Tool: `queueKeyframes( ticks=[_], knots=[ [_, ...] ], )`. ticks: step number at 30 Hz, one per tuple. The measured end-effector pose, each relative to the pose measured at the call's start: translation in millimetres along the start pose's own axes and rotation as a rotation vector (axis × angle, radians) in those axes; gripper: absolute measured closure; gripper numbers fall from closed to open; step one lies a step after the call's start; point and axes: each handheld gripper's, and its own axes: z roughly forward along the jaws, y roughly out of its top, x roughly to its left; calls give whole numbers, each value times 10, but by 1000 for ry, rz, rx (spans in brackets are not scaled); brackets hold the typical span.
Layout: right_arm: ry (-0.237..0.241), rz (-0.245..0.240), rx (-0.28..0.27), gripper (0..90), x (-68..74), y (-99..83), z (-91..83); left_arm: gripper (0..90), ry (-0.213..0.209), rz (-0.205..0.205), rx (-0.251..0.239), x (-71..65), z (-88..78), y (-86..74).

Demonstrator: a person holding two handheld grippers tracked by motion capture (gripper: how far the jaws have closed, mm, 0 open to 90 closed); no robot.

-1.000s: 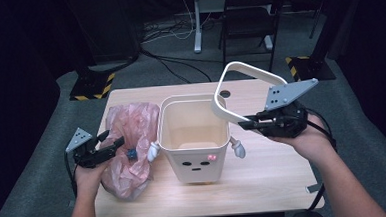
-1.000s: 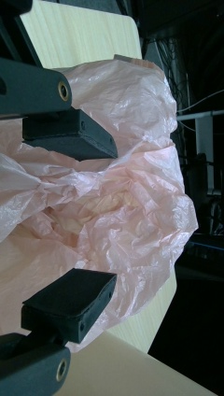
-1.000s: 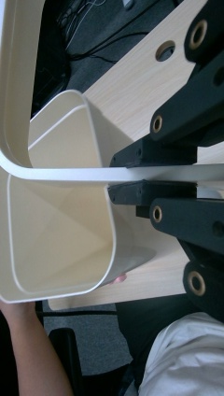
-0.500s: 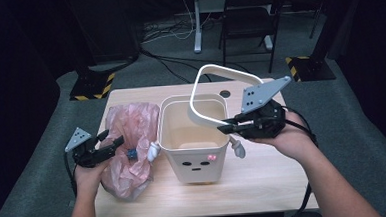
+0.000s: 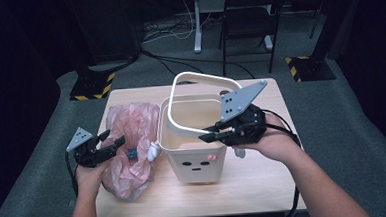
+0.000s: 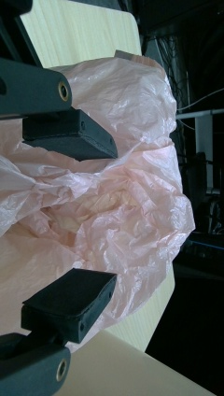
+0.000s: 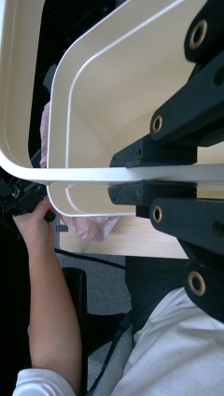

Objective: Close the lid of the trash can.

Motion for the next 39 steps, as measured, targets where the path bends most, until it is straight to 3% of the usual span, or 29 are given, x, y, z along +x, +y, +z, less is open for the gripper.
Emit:
queueKeyframes(
  ticks=[22,39],
  knots=[
    [58,-60,43,832,69,173,204,338,-5,-1,-1,-7,13,-1],
    [88,-73,88,833,69,143,259,338,-4,-1,3,-10,17,-10]
  ],
)
